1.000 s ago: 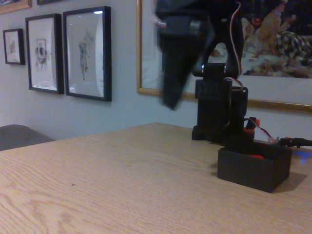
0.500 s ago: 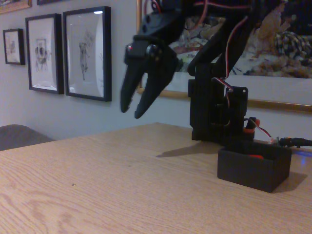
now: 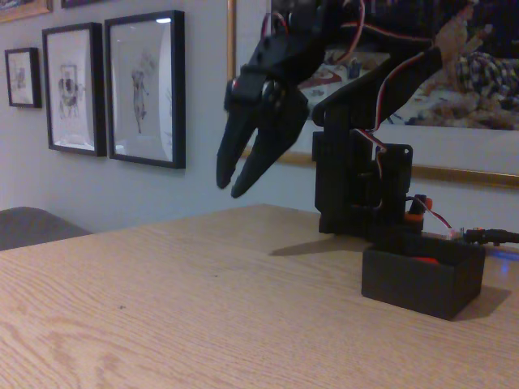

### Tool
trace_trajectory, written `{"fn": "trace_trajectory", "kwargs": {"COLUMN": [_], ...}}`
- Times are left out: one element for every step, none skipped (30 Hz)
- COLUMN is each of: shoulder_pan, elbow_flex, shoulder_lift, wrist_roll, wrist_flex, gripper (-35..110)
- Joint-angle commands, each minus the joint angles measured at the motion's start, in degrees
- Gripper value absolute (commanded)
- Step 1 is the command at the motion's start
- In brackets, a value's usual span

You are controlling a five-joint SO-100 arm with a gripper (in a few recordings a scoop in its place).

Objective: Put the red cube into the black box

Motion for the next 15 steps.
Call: {"fn": "trace_trajectory", "kwargs": {"shoulder_pan": [-0.97,-1.05,-1.32,-1.32,-1.32,-1.32,-1.41,-1.41,-1.41,-1.41,-1.49,-1.58,-1.67,-1.76,-1.76], "elbow_flex": [1.32,1.32,1.41,1.67,1.93,2.2,2.29,2.55,2.72,2.81,2.81,2.81,2.81,2.9,2.9], "shoulder_lift": [2.29,2.64,2.81,3.34,3.87,4.31,4.48,4.83,5.19,5.45,5.45,5.45,5.45,5.36,5.19], "wrist_roll": [1.14,1.41,1.58,1.58,1.58,1.49,1.49,1.49,1.49,1.49,1.49,1.49,1.49,1.67,1.67], "wrist_flex": [-0.18,0.0,0.09,0.09,0.09,0.09,0.09,0.09,0.09,0.09,0.18,0.18,0.18,0.09,0.0], "gripper": [8,8,8,8,8,7,7,7,7,7,7,7,6,6,6]}}
